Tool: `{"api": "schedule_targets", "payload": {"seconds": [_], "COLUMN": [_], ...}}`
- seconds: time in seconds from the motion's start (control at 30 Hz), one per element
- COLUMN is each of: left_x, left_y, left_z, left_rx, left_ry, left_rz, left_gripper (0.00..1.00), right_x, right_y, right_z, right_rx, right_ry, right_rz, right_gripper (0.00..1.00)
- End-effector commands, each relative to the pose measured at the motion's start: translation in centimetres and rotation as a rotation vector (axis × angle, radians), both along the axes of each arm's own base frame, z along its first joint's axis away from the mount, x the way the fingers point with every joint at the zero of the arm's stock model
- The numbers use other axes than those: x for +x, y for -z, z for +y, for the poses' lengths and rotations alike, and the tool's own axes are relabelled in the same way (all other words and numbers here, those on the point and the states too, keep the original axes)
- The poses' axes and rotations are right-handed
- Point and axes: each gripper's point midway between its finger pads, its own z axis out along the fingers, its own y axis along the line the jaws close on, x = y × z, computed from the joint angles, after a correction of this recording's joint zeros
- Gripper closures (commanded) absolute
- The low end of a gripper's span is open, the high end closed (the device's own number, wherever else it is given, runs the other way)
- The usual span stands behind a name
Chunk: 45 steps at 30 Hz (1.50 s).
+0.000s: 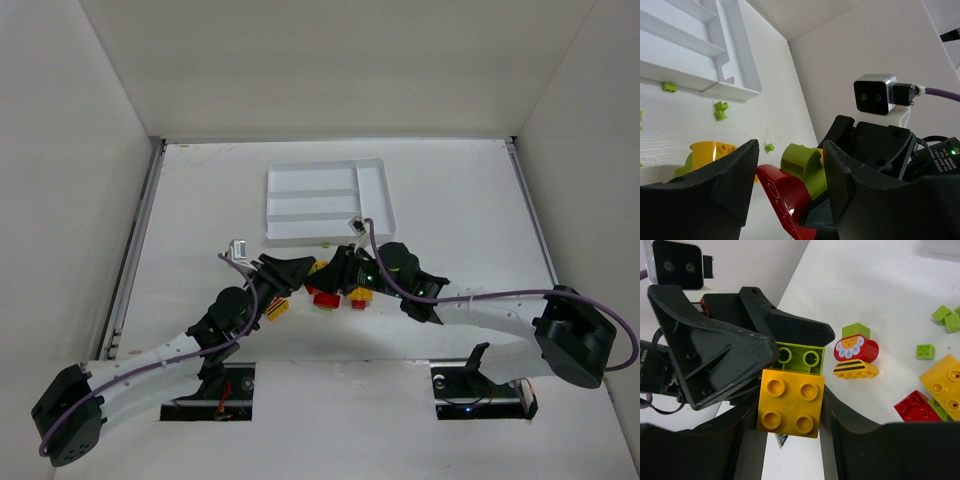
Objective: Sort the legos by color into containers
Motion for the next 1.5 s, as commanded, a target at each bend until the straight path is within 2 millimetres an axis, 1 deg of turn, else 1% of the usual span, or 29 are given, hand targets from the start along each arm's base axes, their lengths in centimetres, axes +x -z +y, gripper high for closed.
{"api": "schedule_targets", "payload": {"seconds": [0.0,0.07,0.13,0.2,0.23,0.27,0.37,0.43,0.5,0.63,0.7,0.73,0.87,0.9,0.97,1.03,1.17,1.2,1.27,1.3,1.37,1.47], "left_x": [-0.4,-0.5,-0.4,-0.4,-0.4,-0.3,-0.2,-0.1,0.1,0.5,0.6,0.6,0.7,0.8,0.9,1.0,1.4,1.5,1.7,1.7,1.6,0.8], "left_y": [-2.9,-3.0,-3.1,-3.3,-3.4,-3.4,-3.5,-3.4,-3.2,-2.5,-2.2,-2.1,-2.0,-1.9,-1.9,-2.1,-2.5,-2.6,-2.8,-2.7,-2.5,-1.5], "left_z": [-0.6,-0.7,-0.8,-0.7,-0.5,-0.4,0.0,0.3,0.4,0.2,0.1,0.0,0.1,0.2,0.6,1.1,2.3,2.7,3.4,3.6,3.7,3.1], "left_rx": [-0.08,-0.08,-0.081,-0.086,-0.089,-0.09,-0.091,-0.09,-0.083,-0.065,-0.056,-0.049,-0.046,-0.047,-0.049,-0.055,-0.056,-0.056,-0.052,-0.048,-0.039,-0.032], "left_ry": [0.031,0.032,0.032,0.026,0.021,0.017,-0.002,-0.013,-0.018,-0.025,-0.025,-0.025,-0.03,-0.033,-0.044,-0.057,-0.094,-0.103,-0.125,-0.128,-0.125,-0.089], "left_rz": [-0.052,-0.056,-0.056,-0.06,-0.063,-0.064,-0.07,-0.069,-0.064,-0.047,-0.039,-0.038,-0.035,-0.036,-0.038,-0.042,-0.047,-0.047,-0.046,-0.045,-0.036,-0.016], "left_gripper": [0.53,0.58,0.65,0.73,0.76,0.78,0.8,0.81,0.82,0.82,0.82,0.82,0.82,0.82,0.82,0.81,0.73,0.69,0.55,0.53,0.51,0.51], "right_x": [0.3,0.1,0.0,-0.1,0.0,0.1,0.2,0.2,0.3,0.3,0.4,0.4,0.6,0.7,0.9,1.0,1.1,1.1,1.2,1.3,1.7,2.3], "right_y": [-3.0,-3.1,-3.0,-2.9,-2.9,-2.8,-2.4,-2.3,-2.2,-2.1,-2.1,-2.1,-1.4,-1.3,-1.0,-0.9,-1.0,-1.1,-1.2,-1.3,-1.7,-2.8], "right_z": [0.9,1.0,1.0,1.1,1.1,1.1,0.9,0.7,0.6,0.5,0.5,0.5,0.3,0.2,0.0,-0.2,-0.4,-0.5,-0.6,-0.7,-1.0,-1.1], "right_rx": [0.083,0.093,0.094,0.093,0.09,0.086,0.077,0.074,0.069,0.063,0.061,0.061,0.048,0.045,0.04,0.038,0.04,0.041,0.044,0.047,0.059,0.088], "right_ry": [-0.007,-0.013,-0.023,-0.026,-0.023,-0.017,-0.007,-0.004,-0.001,-0.002,-0.001,0.001,0.014,0.019,0.032,0.039,0.051,0.052,0.055,0.062,0.078,0.106], "right_rz": [-0.065,-0.061,-0.051,-0.047,-0.046,-0.047,-0.045,-0.043,-0.045,-0.047,-0.05,-0.051,-0.043,-0.042,-0.042,-0.041,-0.046,-0.049,-0.049,-0.049,-0.048,-0.05], "right_gripper": [0.66,0.66,0.66,0.63,0.59,0.52,0.34,0.29,0.27,0.28,0.37,0.4,0.44,0.45,0.52,0.54,0.61,0.62,0.63,0.63,0.63,0.63]}}
